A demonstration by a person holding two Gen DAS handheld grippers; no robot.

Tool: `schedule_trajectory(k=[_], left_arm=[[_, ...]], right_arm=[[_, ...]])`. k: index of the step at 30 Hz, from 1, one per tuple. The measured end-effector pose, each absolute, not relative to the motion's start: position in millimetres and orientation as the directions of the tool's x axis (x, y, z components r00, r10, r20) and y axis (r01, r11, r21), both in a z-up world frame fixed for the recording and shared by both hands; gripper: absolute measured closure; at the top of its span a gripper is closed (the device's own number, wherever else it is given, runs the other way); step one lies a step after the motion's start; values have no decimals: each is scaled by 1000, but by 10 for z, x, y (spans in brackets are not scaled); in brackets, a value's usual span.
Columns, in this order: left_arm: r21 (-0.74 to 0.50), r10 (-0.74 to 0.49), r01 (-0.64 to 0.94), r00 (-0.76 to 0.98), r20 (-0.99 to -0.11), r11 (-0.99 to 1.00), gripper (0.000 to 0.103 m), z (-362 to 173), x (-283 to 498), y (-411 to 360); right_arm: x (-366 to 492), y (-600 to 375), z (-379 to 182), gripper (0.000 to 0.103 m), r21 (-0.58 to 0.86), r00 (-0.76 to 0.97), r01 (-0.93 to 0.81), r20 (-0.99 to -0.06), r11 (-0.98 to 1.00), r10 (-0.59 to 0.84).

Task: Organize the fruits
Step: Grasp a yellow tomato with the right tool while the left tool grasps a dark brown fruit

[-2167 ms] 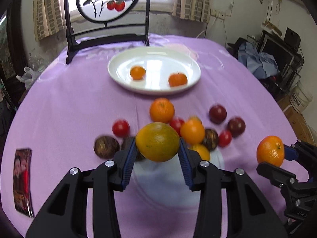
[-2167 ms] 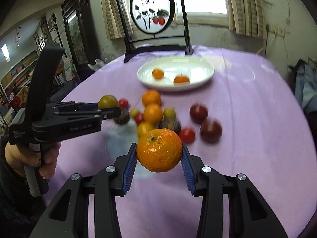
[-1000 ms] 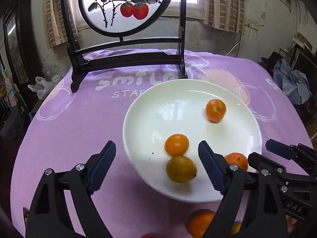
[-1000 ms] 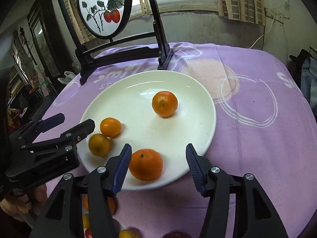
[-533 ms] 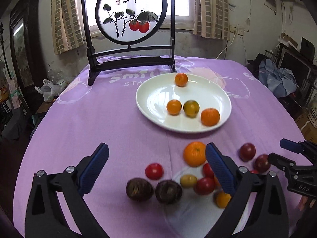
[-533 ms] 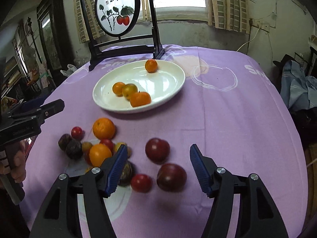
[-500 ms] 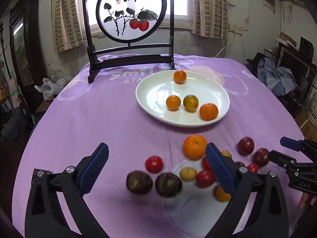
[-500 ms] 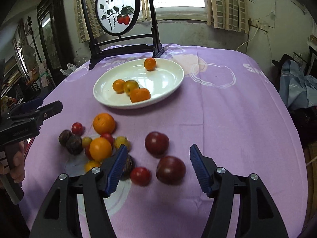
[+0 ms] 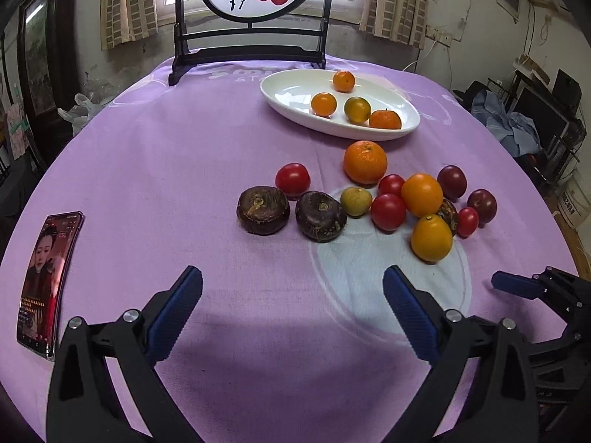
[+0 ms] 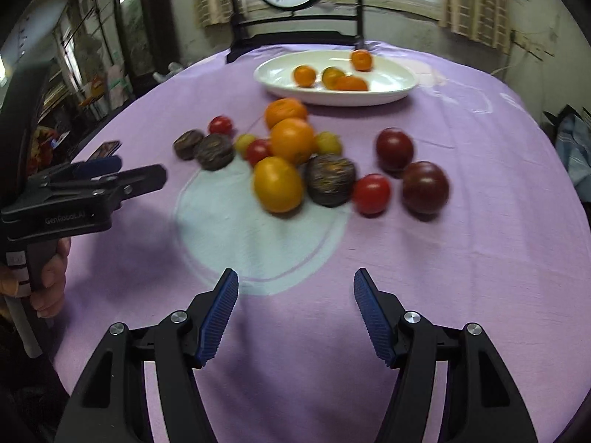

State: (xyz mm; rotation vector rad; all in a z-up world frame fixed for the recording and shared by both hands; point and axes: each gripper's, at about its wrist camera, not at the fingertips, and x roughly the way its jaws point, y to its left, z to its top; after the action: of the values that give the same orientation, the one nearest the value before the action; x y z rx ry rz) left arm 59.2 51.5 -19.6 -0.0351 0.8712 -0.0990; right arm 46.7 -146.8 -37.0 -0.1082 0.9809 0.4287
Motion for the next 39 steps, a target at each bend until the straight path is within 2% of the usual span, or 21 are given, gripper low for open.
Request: schedule_trajectory(k=[5, 11, 13, 14, 15, 16, 19, 22, 23, 31, 33, 34, 39], left_arm=[[-75, -111, 84, 637, -763, 994, 7, -250, 627, 557], [-158, -167, 67, 595, -786, 985, 7, -351, 732, 718], [-185, -187, 64, 586, -789, 981, 7, -373, 770, 760], [-196, -195, 62, 579, -792, 979, 7, -391, 785, 772], [-205, -203, 61, 571, -796, 977, 7, -407, 803, 779], [-213, -209, 59, 561, -801, 975, 7, -427, 822, 784], [-218, -210, 55, 563, -799, 974, 7, -431, 830, 784], [-197, -196, 62, 574, -795, 978, 7, -403, 827, 756], [-179, -184, 66, 580, -793, 982, 7, -386, 827, 754], [-11, -43, 58, 591, -806, 998, 7, -253, 1054, 883], [25, -25, 79, 575, -818, 997, 14, -298, 1127, 876], [35, -23, 92, 559, -829, 995, 22, -332, 1173, 858], [31, -38, 121, 525, -850, 992, 27, -471, 1379, 786]], right_arm=[[660, -1262, -444, 37, 73, 457, -391, -850, 917, 263], [974, -1128, -451, 38, 80, 458, -350, -854, 933, 245], [1052, -1091, -451, 41, 79, 465, -336, -853, 939, 238], [1075, -1077, -451, 45, 75, 469, -334, -852, 940, 234], [1100, -1069, -448, 57, 62, 480, -329, -848, 942, 224], [1120, -1064, -445, 65, 52, 488, -323, -846, 945, 214], [1125, -1077, -442, 65, 70, 488, -326, -841, 943, 231], [1072, -1122, -430, 65, 170, 450, -351, -832, 921, 325], [1035, -1144, -421, 65, 213, 435, -366, -821, 906, 369], [939, -1251, -396, 65, 256, 442, -372, -796, 892, 413], [931, -1275, -375, 65, 268, 443, -381, -787, 885, 429], [919, -1280, -372, 65, 270, 444, -382, -785, 884, 432], [918, -1295, -374, 65, 273, 447, -387, -779, 881, 438]])
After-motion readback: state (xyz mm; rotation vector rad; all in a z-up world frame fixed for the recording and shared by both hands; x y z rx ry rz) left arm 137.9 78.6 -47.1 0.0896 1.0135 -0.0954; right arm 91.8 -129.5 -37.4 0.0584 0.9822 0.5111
